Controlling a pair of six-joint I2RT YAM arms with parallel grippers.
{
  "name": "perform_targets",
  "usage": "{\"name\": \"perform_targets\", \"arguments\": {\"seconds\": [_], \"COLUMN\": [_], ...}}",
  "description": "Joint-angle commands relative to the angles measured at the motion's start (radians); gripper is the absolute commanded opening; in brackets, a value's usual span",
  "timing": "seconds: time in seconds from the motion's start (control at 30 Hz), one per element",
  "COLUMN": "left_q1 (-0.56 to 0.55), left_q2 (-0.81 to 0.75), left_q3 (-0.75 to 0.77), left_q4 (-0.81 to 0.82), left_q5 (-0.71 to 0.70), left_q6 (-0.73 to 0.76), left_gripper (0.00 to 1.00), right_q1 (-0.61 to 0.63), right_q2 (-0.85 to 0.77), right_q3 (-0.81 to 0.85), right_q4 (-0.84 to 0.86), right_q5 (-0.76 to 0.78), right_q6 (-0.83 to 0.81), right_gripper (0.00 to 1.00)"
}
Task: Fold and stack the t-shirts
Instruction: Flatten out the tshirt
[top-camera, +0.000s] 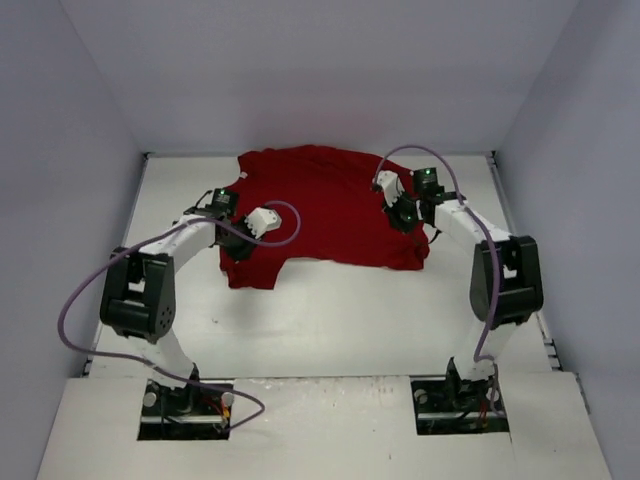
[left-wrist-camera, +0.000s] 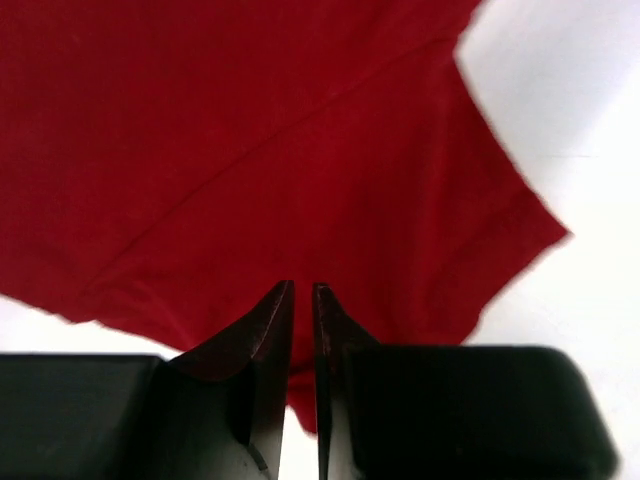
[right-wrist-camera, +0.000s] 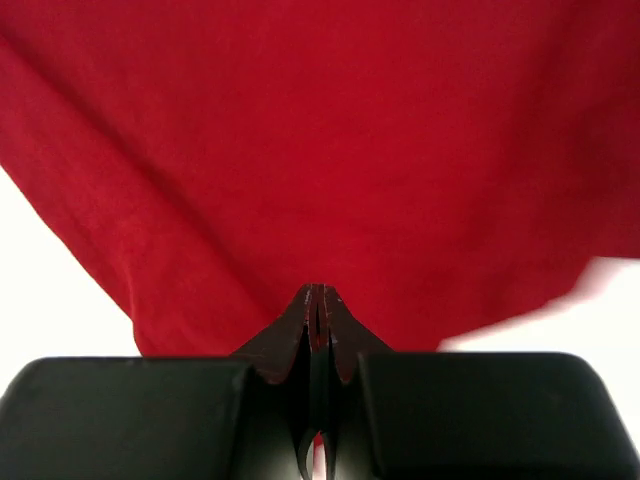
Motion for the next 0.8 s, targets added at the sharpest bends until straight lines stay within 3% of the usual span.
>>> {"name": "perform_targets", "arguments": {"seconds": [0.0,0.17,0.47,0.77], "left_q1": [0.0,-0.013,-0.062,-0.094], "left_q2": [0.035,0.052,-0.04,-0.159], "left_q3": [0.07,0.043,-0.149,-0.281], "left_q4": [0.065,0.03,-0.056,-0.107], "left_q5": [-0.096,-0.152,-0.14,-0.113], "left_q6": [-0.091,-0.037,0.144,0.163], "left_gripper": [0.08,0.05,0.02,0.0], "right_q1": [0.017,0.039,0.058,0.058], "right_q2": [0.086,0.116,0.064,-0.034], "right_q3": [0.006,-0.022,-0.117,-0.199], "right_q4": [0.042,0.038,-0.026,-0.142], "right_q5": [0.077,0.155,0.224,0.221], "right_q6": [0.083,0.057,-0.076,-0.129], "right_gripper": [0.0,0.0,0.0,0.0]}}
